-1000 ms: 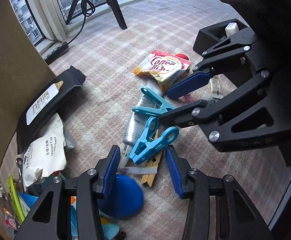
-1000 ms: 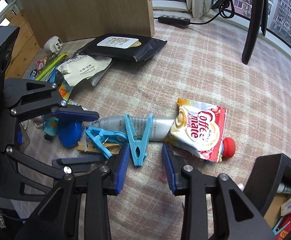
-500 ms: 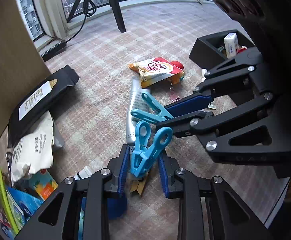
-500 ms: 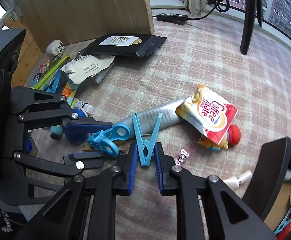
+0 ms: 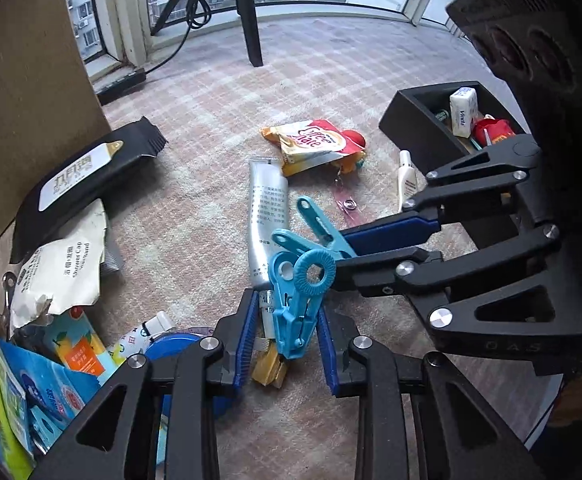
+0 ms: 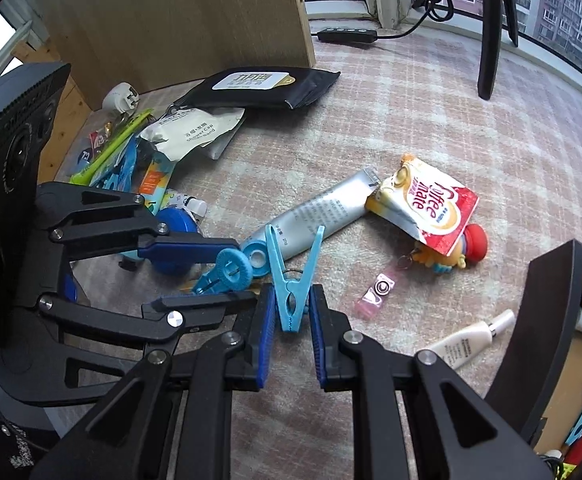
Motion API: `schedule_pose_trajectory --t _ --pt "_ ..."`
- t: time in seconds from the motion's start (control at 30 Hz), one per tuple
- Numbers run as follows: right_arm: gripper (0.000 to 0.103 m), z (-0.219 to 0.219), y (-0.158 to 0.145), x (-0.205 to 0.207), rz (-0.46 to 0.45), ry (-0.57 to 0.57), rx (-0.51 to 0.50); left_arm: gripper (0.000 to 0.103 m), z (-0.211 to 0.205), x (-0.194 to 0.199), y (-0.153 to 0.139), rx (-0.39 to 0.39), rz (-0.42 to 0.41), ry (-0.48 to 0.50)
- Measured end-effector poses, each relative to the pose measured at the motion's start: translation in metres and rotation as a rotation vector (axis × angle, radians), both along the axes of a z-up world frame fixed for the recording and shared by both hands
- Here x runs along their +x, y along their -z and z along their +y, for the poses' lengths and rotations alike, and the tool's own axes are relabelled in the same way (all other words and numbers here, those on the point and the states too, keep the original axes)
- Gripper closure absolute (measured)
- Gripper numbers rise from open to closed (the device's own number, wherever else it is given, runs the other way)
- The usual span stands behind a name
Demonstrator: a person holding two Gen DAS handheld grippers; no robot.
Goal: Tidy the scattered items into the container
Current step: 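Carry both blue clothespins into the tray and open both grippers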
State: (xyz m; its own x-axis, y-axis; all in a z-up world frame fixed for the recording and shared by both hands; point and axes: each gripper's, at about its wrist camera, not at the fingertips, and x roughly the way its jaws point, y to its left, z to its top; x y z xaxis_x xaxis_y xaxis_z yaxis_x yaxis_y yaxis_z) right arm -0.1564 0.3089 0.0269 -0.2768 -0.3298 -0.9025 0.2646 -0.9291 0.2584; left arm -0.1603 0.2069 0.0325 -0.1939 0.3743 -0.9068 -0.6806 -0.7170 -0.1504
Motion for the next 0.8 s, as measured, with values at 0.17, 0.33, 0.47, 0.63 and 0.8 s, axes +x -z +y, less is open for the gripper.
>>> schedule_pose_trajectory --t 0.17,0.33,0.47,0.63,0.8 --pt "0.086 -0.004 -0.001 0.002 0.0 -0.01 0.0 0.081 0.0 0.001 -0.003 0.001 0.029 -0.009" --pt "0.086 -0.005 -0.001 0.003 -0.001 -0.008 0.002 0.082 0.001 0.001 -0.006 0.006 0.041 -0.011" --pt "0.086 -0.004 -0.004 0.004 0.004 -0.005 0.0 0.09 -0.005 0.004 -0.011 0.016 0.04 -0.011" --pt "0.086 0.004 -0.013 0.01 0.02 0.027 -0.013 0.09 -0.008 0.008 -0.018 0.036 0.034 -0.052" --pt "0.086 0.024 -0.032 0.026 0.051 0.086 -0.037 0.09 -0.004 0.019 -0.041 0.082 0.042 -0.067"
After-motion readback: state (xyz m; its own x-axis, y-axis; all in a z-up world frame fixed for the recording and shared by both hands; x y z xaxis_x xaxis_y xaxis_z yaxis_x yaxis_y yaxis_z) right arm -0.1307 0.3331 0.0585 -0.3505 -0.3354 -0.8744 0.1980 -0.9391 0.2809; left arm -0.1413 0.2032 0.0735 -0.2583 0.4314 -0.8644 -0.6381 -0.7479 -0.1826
